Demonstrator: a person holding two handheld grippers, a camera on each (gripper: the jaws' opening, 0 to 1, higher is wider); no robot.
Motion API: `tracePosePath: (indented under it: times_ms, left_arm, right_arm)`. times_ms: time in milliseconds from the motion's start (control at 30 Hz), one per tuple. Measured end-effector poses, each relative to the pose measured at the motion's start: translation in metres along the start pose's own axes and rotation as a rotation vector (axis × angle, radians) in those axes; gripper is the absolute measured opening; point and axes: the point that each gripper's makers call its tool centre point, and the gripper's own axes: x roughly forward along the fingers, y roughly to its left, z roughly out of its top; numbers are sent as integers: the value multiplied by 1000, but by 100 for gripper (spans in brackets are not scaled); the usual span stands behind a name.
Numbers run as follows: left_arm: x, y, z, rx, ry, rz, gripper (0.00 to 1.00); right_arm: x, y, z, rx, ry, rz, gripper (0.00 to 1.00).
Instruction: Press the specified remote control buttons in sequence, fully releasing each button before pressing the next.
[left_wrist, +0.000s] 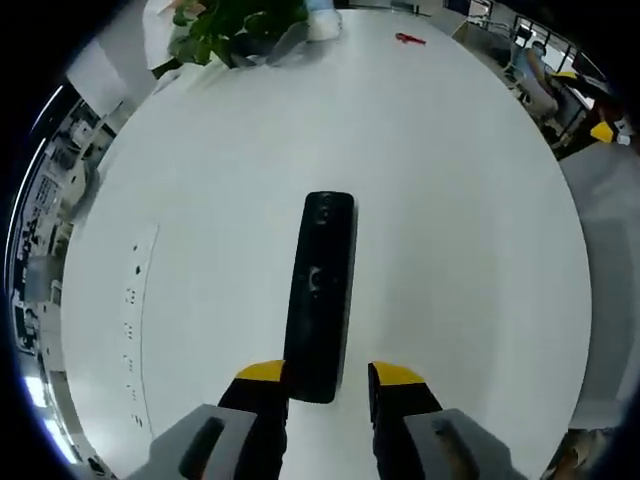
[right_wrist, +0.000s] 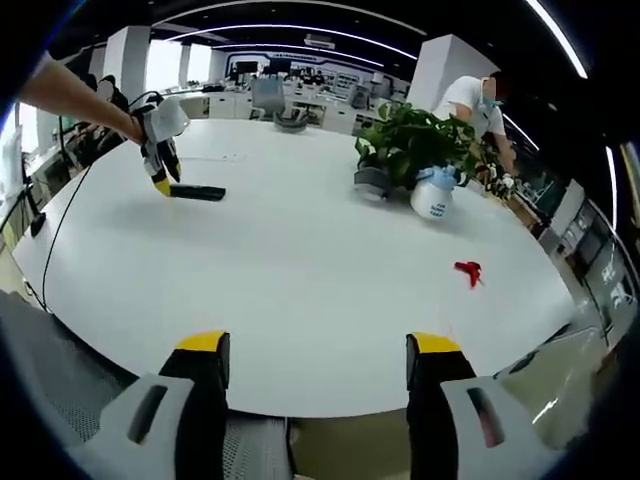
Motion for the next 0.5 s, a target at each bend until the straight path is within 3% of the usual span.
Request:
tracePosePath:
  times_ms: [500]
  left_arm:
    - [12,10,-6,33,52,-1,28]
  right_arm:
    - [0,0,-1,-4,3,0,73]
